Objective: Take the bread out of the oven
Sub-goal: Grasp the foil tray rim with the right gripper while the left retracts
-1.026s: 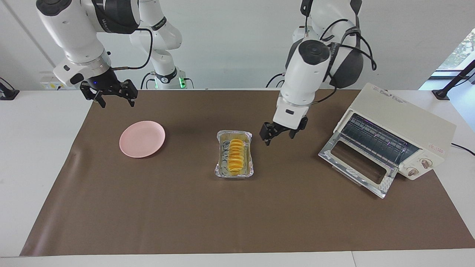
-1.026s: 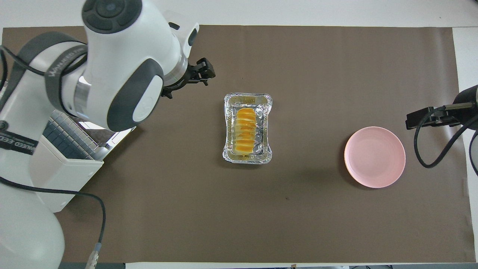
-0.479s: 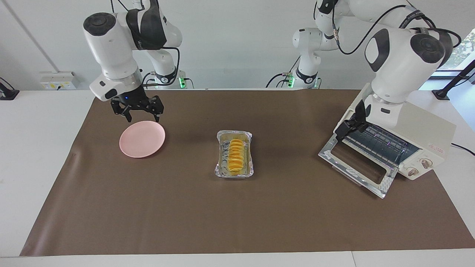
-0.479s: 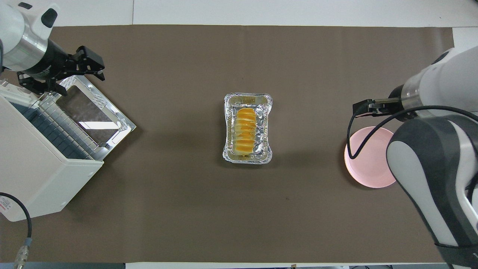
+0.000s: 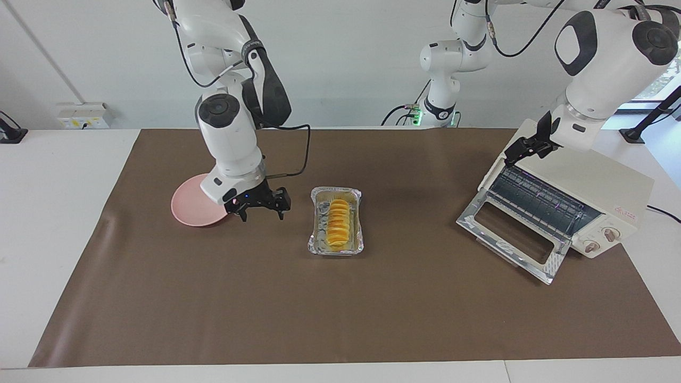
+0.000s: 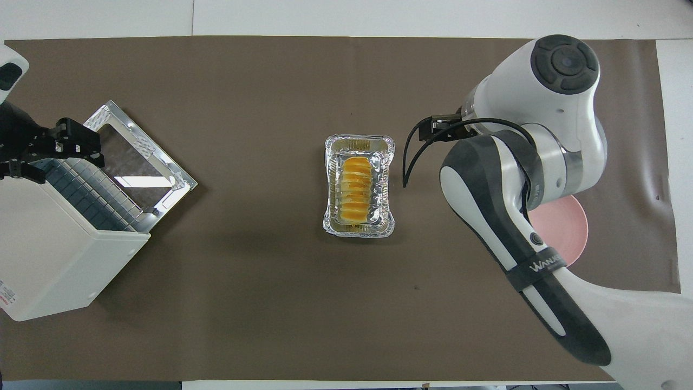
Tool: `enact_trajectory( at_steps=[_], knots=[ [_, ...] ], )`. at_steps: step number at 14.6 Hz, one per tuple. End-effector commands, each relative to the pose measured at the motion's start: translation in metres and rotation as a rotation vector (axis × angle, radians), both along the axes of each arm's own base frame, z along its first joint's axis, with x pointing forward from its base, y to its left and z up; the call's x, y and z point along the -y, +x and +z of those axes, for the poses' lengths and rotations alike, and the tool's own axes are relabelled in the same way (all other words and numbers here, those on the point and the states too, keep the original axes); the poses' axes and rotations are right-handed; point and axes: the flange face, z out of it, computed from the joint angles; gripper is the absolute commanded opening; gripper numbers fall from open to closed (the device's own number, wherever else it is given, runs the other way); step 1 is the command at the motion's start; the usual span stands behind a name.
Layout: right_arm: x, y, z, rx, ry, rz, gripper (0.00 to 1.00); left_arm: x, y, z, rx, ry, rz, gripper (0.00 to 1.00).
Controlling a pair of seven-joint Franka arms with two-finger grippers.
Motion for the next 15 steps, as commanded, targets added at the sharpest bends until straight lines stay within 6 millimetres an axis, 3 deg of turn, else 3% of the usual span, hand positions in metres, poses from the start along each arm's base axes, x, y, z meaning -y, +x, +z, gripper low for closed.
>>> enact_trajectory(
  at_steps=[1, 3, 6, 9, 12, 15],
  knots=[
    [-0.044, 0.016, -0.015, -0.024, 0.012, -0.066, 1.00, -0.001, -0.029, 0.003, -0.020, -0.015, -0.049, 1.00],
    [-0.067, 0.008, -0.028, -0.014, 0.014, -0.095, 0.99, -0.005, -0.031, 0.002, -0.014, -0.014, -0.041, 1.00],
    [-0.080, -0.017, -0.060, -0.028, 0.002, -0.089, 0.99, -0.007, -0.049, 0.006, -0.007, -0.032, -0.158, 1.00],
    [-0.079, -0.032, -0.069, -0.063, -0.015, -0.081, 1.00, -0.008, -0.053, 0.012, 0.017, -0.032, -0.172, 1.00],
    [-0.084, -0.050, -0.085, -0.078, -0.014, -0.084, 0.99, -0.006, -0.034, 0.011, 0.077, -0.037, -0.207, 1.00],
    [-0.094, -0.073, -0.102, -0.071, -0.010, -0.119, 0.99, -0.004, -0.034, 0.009, 0.066, -0.045, -0.216, 1.00]
  ],
)
